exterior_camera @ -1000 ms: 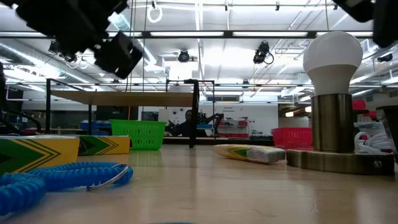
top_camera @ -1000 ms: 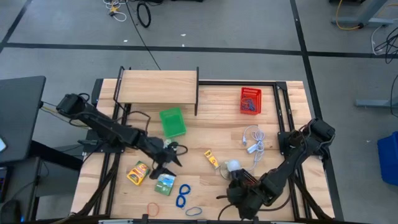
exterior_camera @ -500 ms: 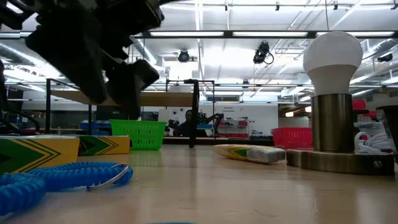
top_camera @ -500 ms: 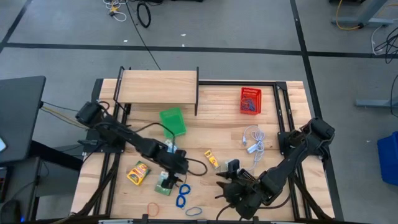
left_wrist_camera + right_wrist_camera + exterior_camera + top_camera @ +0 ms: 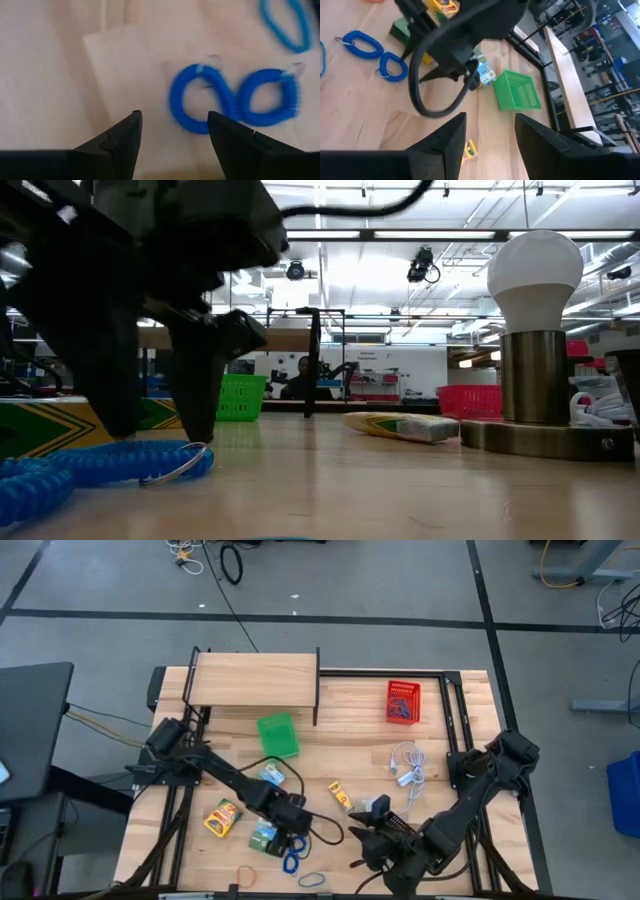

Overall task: Pick & Place Office Desk Supplies
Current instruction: Put the blue spring keychain into the black basket

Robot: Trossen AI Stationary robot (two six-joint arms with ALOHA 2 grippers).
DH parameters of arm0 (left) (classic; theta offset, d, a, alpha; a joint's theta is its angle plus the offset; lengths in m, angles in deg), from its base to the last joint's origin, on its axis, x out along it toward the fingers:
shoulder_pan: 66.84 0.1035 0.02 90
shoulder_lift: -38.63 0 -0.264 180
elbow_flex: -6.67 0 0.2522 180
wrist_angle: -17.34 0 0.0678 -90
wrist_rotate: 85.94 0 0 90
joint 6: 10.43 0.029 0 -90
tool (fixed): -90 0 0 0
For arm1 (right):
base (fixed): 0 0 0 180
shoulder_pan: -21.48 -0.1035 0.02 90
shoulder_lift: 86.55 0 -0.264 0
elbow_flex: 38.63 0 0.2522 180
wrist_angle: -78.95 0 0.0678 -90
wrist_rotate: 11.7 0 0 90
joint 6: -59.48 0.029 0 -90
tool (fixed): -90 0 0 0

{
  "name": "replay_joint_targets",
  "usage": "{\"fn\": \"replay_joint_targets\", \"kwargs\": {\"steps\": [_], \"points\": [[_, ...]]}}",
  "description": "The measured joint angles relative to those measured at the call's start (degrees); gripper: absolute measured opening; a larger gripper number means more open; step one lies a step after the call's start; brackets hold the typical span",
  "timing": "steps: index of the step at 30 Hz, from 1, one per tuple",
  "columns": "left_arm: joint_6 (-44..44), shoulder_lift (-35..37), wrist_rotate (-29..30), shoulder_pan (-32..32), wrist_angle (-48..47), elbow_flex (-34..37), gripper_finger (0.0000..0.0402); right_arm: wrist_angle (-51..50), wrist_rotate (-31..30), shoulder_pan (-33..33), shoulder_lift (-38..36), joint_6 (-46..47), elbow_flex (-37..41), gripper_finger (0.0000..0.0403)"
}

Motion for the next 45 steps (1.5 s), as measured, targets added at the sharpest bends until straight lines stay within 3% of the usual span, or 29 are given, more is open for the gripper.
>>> {"fn": "replay_joint_targets", "kwargs": {"steps": [7, 13, 22, 28, 37, 45], "points": [[-3.3, -1.7, 3.6, 0.1, 1.0, -0.9, 0.0226, 0.2, -1.0, -0.8, 0.0, 1.2, 0.0, 0.0176], [-5.3, -2.0, 5.2, 0.0, 0.9, -0.9, 0.0194, 0.3, -1.9, -1.3, 0.0, 1.3, 0.0, 0.0176], [-4.4, -2.2, 14.6, 0.0, -0.2, -0.8, 0.0093, 0.3, -2.4, -1.4, 0.0, 1.3, 0.0, 0.0176], [-2.8, -2.2, 15.5, 0.6, -0.1, -0.8, 0.0015, 0.3, -2.5, -1.4, 0.0, 1.4, 0.0, 0.0176], [-1.1, 0.8, 24.2, 0.5, -0.5, -0.7, 0.0009, 0.7, -3.2, -1.3, 0.1, 2.4, 0.0, 0.0176], [3.2, 9.8, 33.8, -1.0, -1.6, -0.7, 0.0009, 0.1, 1.9, -1.2, 0.3, -0.4, 0.2, 0.0176]]}}
